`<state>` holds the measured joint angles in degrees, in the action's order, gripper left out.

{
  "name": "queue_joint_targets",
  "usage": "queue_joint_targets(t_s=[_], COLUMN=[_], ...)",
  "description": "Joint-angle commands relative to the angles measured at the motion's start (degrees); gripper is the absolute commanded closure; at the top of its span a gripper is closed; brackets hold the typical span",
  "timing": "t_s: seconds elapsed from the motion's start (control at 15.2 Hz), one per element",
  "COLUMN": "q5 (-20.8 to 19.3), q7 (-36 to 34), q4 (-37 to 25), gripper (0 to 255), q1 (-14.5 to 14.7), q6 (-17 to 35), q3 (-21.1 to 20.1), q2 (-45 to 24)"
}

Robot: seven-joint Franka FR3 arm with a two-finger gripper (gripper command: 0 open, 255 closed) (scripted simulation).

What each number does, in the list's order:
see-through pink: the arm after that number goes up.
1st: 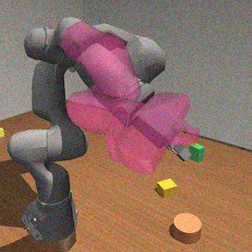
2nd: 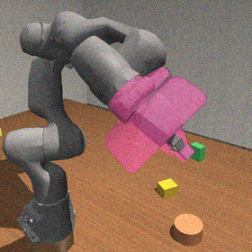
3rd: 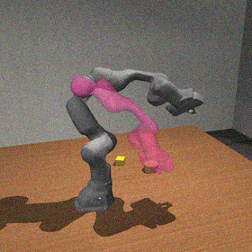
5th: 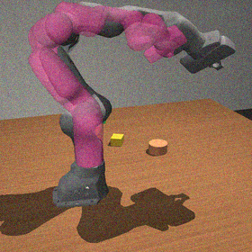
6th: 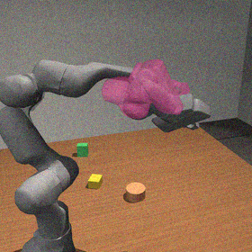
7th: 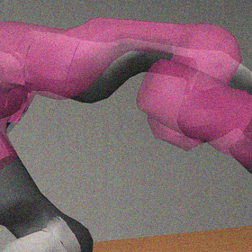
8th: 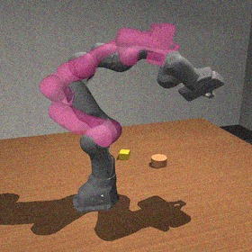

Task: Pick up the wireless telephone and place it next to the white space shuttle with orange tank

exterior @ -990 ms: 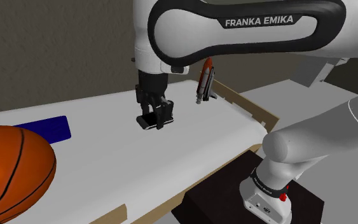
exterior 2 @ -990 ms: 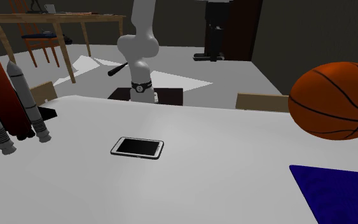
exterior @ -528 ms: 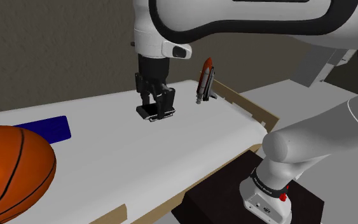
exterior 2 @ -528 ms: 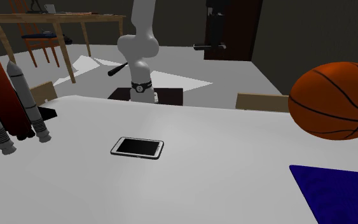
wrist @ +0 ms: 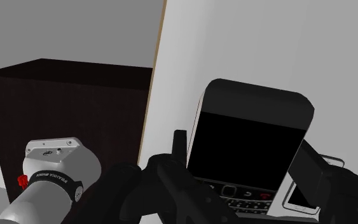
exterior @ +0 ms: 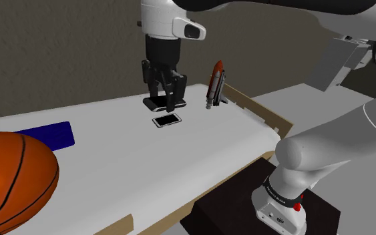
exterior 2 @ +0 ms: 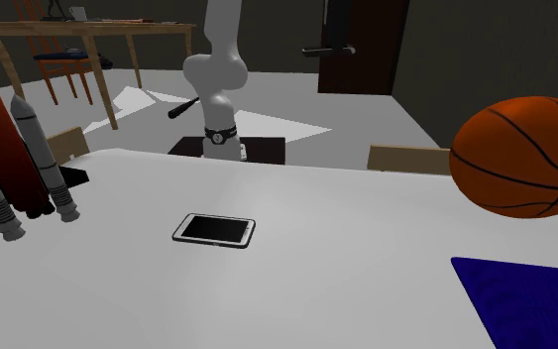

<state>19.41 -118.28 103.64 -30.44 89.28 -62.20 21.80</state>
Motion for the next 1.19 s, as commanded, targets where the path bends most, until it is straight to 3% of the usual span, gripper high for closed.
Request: queue_joint_targets(t_s=[0.0, 0.79, 1.12], q5=[-0.4, -3.5, -1.3], q7=[-0.3, -3.3, 6.8], q4=[-1.7, -13.3, -6.8], gripper=[255, 255, 255], q1=[-0.3, -3.0, 0.1], q6=[-1.4, -9.8, -10.3], q3=[0.0, -2.5, 9.8], q2=[-0.4, -4.7, 1.4])
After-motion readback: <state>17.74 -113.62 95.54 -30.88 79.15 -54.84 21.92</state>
